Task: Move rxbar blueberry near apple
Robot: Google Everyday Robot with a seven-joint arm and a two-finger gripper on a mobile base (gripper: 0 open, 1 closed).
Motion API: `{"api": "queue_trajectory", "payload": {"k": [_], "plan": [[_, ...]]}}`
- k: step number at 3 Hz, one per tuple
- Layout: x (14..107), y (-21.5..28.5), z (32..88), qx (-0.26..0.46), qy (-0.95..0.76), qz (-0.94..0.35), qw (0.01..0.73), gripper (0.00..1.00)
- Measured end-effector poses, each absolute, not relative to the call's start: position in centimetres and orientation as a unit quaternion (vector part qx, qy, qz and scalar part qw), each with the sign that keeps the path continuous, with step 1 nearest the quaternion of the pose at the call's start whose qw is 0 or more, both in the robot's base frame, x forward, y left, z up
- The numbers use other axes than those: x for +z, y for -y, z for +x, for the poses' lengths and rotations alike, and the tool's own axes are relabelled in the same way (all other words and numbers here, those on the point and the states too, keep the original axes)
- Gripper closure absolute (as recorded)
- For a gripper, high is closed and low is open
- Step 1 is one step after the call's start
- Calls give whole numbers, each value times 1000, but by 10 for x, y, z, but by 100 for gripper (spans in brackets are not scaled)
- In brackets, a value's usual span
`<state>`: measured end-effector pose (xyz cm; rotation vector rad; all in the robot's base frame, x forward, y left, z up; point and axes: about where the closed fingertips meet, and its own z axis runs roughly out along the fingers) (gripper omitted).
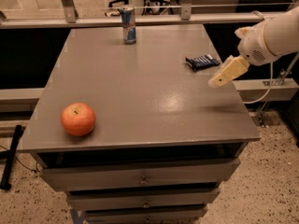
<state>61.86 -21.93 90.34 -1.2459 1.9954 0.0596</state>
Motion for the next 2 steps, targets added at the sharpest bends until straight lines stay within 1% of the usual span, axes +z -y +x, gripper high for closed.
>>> {"api": "queue_trajectory", "payload": {"k": [2], "plan": [[876,207,687,62,-794,-426,430,0]]}}
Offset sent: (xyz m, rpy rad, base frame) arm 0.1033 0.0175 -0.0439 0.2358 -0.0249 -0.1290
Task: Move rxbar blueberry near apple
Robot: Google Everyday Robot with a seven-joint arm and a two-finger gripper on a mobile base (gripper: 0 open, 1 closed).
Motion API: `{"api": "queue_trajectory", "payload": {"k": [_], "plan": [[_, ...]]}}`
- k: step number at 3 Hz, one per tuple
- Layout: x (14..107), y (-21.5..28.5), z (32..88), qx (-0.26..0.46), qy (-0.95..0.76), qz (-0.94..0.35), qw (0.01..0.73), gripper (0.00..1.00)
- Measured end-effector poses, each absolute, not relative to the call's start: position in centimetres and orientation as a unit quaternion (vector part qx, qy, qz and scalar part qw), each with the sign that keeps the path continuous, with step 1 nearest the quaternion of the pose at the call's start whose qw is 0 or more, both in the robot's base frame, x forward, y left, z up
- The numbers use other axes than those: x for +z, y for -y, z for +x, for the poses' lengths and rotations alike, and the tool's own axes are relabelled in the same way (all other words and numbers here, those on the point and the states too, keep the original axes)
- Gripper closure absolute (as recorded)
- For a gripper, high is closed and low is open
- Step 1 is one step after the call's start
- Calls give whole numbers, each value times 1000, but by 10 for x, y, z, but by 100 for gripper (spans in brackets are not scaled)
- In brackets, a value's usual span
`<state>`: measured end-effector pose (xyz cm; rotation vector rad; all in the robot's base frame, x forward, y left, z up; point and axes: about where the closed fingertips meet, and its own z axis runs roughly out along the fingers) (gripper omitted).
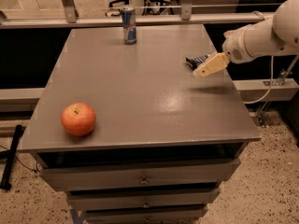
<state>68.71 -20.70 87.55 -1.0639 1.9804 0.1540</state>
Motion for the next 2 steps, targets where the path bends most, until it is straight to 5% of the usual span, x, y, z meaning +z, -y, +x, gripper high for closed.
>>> {"api": "queue_trajectory", "payload": {"k": [1,2], "plan": [[858,200,705,72,-800,-410,432,0],[843,196,713,79,-806,-401,429,18]]}}
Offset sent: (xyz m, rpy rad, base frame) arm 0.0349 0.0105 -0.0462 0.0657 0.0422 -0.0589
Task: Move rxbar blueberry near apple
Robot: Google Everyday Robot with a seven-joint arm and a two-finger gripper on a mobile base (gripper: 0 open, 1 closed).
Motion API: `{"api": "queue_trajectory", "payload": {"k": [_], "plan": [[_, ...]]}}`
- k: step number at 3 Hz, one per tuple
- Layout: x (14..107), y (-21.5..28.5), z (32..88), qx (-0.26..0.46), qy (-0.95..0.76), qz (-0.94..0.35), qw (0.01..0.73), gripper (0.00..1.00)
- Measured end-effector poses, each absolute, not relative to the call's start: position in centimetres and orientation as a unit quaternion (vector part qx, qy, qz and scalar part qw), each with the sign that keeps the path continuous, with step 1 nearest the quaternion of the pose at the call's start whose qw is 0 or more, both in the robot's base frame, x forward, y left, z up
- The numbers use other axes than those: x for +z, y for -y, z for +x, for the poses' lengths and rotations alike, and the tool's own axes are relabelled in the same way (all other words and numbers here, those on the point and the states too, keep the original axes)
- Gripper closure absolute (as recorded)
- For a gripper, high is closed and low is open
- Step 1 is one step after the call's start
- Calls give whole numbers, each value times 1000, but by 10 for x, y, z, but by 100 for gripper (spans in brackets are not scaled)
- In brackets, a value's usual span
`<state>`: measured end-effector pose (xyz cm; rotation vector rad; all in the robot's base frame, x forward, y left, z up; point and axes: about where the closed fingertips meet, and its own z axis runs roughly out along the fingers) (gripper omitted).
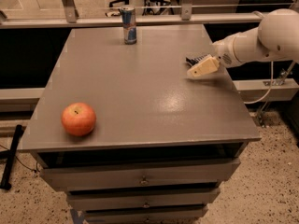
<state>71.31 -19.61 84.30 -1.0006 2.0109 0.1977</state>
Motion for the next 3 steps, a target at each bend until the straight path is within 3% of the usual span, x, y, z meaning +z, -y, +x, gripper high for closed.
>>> {"api": "queue_trajectory", "payload": {"k": [3], "plan": [[842,175,715,111,-802,-400,430,87]]}}
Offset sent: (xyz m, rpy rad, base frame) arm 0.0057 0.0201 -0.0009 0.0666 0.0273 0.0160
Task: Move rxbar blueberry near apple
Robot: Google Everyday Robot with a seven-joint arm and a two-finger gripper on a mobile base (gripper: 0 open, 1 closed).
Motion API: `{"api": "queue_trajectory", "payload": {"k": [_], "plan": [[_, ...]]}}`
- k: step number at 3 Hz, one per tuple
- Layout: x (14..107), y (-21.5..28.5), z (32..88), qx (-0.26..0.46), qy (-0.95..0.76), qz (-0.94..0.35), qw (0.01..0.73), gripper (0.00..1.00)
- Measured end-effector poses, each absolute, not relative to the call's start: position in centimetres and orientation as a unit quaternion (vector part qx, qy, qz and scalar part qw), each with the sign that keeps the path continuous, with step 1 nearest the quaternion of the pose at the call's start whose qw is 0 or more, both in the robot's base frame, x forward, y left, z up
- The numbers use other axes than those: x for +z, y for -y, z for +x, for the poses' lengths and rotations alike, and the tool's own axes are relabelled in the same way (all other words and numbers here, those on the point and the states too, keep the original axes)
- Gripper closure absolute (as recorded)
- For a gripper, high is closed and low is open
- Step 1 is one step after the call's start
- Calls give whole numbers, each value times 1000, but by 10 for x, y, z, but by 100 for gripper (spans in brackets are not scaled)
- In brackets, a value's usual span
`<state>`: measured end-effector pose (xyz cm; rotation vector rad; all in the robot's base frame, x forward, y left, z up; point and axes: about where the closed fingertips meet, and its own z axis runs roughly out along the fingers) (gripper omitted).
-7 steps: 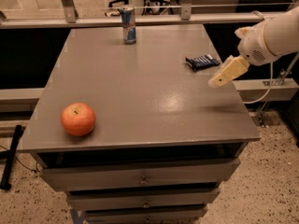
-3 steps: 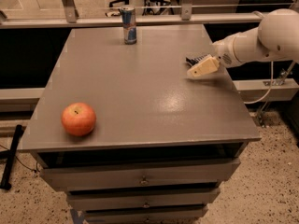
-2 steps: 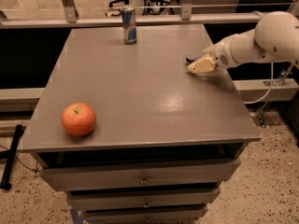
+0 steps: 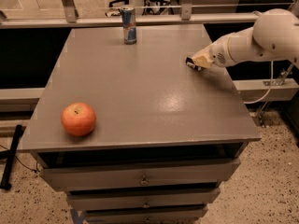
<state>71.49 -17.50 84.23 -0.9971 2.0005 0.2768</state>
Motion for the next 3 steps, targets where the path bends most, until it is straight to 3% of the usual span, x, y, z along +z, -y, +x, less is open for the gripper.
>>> {"api": "queue_trajectory", "payload": {"k": [1,3], "plan": [[847,165,705,122,-796,-412,427,100],[867,136,680,160,-774,-442,424,100]]}}
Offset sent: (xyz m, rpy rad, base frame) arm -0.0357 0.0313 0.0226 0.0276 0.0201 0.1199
